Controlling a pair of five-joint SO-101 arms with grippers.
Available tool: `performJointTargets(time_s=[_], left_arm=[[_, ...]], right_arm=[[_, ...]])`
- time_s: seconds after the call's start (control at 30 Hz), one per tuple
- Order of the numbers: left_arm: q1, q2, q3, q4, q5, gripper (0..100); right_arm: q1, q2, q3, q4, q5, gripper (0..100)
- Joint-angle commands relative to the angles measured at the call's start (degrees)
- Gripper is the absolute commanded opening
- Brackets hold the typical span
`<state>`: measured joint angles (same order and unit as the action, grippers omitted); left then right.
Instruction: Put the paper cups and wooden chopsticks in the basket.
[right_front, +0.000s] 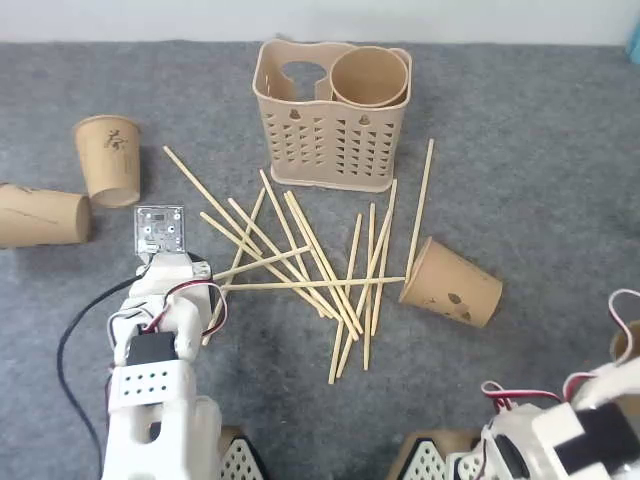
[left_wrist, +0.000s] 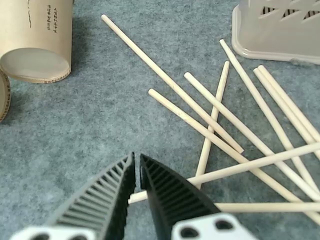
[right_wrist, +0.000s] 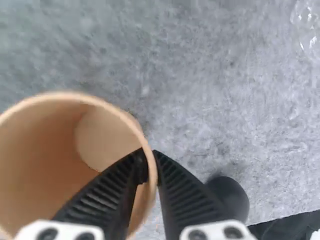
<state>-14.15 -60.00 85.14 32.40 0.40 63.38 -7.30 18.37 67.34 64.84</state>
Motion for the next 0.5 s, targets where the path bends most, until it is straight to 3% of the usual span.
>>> performJointTargets(time_s=[0.0,0.23,0.47], left_arm=[[-0.26,0.18,-2.59,-1.23,0.26,1],[-0.26,0.18,-2.51,-1.23,0.18,1],[-0.26,0.18,-2.51,-1.23,-1.58,1]], right_arm=[[-5.23,-4.44,-9.58,9.01,-6.77,0.7],[-18.95,-4.35,-27.16,25.89,-21.36,0.7],[-35.65,-4.26,-44.75,33.01,-42.37,0.7]])
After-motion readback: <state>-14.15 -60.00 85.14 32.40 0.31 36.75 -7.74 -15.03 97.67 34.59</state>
